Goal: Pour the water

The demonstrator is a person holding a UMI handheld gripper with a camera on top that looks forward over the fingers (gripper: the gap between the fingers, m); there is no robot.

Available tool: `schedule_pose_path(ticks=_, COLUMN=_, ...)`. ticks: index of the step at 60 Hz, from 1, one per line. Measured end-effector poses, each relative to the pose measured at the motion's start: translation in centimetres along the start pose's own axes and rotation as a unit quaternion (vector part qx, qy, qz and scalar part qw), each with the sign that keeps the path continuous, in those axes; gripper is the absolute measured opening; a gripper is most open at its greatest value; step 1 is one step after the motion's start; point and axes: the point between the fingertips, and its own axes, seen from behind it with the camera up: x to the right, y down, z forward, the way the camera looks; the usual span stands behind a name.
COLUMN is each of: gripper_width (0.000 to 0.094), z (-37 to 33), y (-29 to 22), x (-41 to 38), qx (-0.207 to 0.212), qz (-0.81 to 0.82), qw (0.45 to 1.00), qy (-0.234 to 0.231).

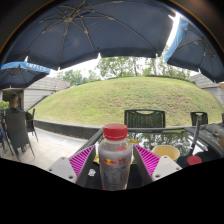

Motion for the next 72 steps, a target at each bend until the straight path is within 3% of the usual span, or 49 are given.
schedule_pose_path(ticks=2, gripper_width=0.0713, z=0.6, y=-0.1, x=0.2, qx=0.0, qz=0.001, qw=1.0, qy=0.001)
schedule_pose_path(ticks=4, gripper_width=0.0553, z=1.4, y=-0.1, x=0.0, qx=0.0, qz=0.002, qw=1.0, qy=0.003)
schedule_pose_path(ticks=5, gripper_width=0.0526, z=1.2, y=0.2, x=0.2, qx=0.002, qz=0.003, qw=1.0, qy=0.002)
schedule_pose_path(ticks=10, gripper_width=0.05, z=1.4, y=0.2, x=0.4, qx=0.018, qz=0.003, qw=1.0, qy=0.01)
schedule_pose_path(ticks=21, gripper_width=0.0327, z=1.8, y=-0.4, x=0.6, qx=0.035, qz=0.022, qw=0.999, qy=0.0)
schedule_pose_path(ticks=30, gripper_width=0.0324, z=2.1, y=-1.3, x=1.2, qx=0.023, qz=0.17, qw=0.985, qy=-0.029)
schedule_pose_path(ticks=37, gripper_width=0.0325, z=2.9, y=-2.2, x=3.9, qx=0.017, qz=0.31, qw=0.95, qy=-0.02)
schedule_pose_path(ticks=48, gripper_width=0.0339, z=3.9, y=-3.3, x=6.5, qx=0.016, qz=0.584, qw=0.81, qy=-0.045)
schedule_pose_path(ticks=60, gripper_width=0.038, z=4.8, y=-4.1, x=7.1, qx=-0.007, qz=0.801, qw=0.591, qy=-0.092)
schedule_pose_path(ticks=72, gripper_width=0.0381, z=4.6, y=-3.1, x=7.8, qx=-0.007, qz=0.844, qw=0.531, qy=-0.074)
